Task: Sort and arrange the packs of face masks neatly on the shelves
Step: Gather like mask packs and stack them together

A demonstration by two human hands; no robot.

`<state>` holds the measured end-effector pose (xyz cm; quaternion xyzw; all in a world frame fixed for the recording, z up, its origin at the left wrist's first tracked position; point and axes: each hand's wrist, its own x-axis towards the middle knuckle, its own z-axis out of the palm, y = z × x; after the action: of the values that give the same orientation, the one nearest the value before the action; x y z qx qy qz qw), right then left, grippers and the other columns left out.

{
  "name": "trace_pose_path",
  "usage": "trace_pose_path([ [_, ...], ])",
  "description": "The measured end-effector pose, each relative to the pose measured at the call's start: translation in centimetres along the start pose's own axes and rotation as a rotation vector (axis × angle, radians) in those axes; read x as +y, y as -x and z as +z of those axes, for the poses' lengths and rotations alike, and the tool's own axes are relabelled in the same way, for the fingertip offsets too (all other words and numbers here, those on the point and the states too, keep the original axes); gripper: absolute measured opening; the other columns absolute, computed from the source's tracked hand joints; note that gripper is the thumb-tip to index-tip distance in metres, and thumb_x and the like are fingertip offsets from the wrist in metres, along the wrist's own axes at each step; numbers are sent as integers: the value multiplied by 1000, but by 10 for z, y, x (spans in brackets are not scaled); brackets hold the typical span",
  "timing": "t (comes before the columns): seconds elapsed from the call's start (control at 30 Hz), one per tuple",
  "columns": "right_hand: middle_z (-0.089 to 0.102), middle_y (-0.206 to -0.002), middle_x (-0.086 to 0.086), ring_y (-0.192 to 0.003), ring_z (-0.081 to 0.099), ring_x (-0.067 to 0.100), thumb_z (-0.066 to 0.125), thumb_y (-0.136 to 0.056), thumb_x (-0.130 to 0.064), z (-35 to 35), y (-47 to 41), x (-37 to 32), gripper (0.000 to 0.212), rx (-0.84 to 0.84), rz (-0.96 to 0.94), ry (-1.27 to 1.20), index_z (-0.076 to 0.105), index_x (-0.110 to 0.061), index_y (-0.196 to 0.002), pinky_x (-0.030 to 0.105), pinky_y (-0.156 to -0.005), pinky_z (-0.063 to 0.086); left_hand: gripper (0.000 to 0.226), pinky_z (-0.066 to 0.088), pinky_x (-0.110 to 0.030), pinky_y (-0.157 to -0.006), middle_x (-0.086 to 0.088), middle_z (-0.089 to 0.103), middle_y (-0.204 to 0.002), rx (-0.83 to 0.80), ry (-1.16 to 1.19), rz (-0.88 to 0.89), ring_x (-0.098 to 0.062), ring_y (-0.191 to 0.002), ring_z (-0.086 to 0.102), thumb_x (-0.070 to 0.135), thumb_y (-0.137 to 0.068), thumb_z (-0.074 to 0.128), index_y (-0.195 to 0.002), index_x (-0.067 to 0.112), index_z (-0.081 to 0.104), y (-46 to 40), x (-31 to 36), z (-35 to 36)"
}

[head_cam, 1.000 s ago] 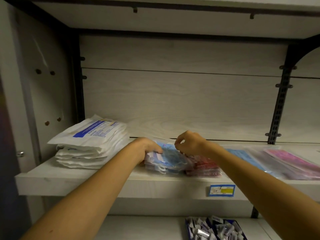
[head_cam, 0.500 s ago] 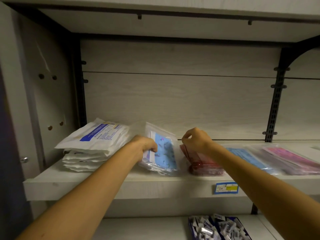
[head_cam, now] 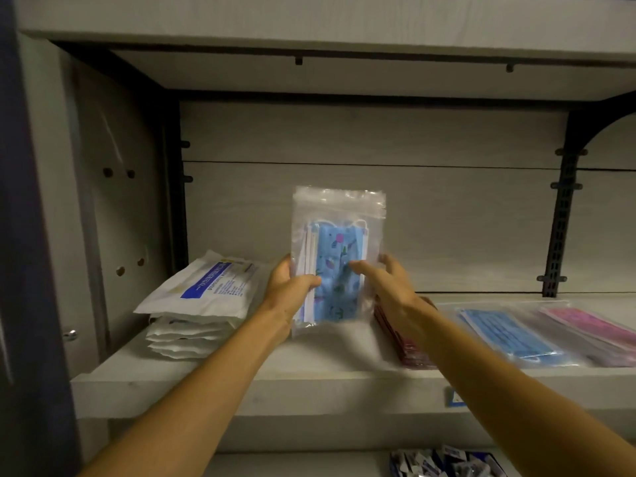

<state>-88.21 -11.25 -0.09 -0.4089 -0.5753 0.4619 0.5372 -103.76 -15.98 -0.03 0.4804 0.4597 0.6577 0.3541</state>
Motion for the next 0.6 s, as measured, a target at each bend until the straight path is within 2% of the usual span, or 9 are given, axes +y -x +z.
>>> trace_pose_path([
  [0.07,60,-113,9,-94,65,24,72,-82,-23,3,2,0,54,20,-64,-9,43,-13,-126,37,-73,57,33,56,-39,-81,-8,68,-104,20,-70,62,-23,-92,66,1,-79,66,-102,23,58,-1,-4,0],
  [0.17,59,-108,6,-89,62,16,69,-85,-18,1,5,2,45,9,-134,45,41,-15,-121,27,-65,52,43,49,-35,-92,-3,61,-117,28,-198,119,-18,-103,60,12,-80,69,-119,16,50,-2,-10,1],
  [0.27,59,-115,10,-94,64,19,65,-88,-16,0,5,5,44,9,-201,120,38,-17,-123,34,-74,57,47,42,-25,-85,4,53,-123,10,-226,135,-13,-108,52,18,-85,68,-125,19,44,1,-14,4],
  [0.33,60,-119,10,-98,66,23,61,-89,-14,2,7,7,51,1,-275,131,33,-19,-131,44,-83,57,48,42,-15,-75,4,56,-120,17,-208,188,-12,-107,55,15,-87,66,-128,21,43,2,-15,7],
  [0.4,56,-124,6,-104,64,22,59,-91,-15,4,9,7,60,-4,-354,127,25,-26,-140,44,-88,56,49,42,-5,-68,12,54,-115,18,-178,232,-6,-110,53,13,-90,63,-130,26,39,4,-13,10],
  [0.5,49,-135,2,-116,58,20,61,-88,-31,3,10,4,73,27,-439,140,16,-39,-144,41,-95,51,65,38,-8,-82,11,46,-132,27,-143,268,-5,-120,45,12,-90,63,-144,22,30,3,-9,10],
  [0.6,50,-138,1,-119,56,17,61,-85,-39,0,9,4,76,21,-420,120,20,-29,-149,44,-100,49,68,42,-9,-80,6,52,-128,49,-123,289,-8,-111,53,10,-82,70,-140,19,36,-2,-9,9],
])
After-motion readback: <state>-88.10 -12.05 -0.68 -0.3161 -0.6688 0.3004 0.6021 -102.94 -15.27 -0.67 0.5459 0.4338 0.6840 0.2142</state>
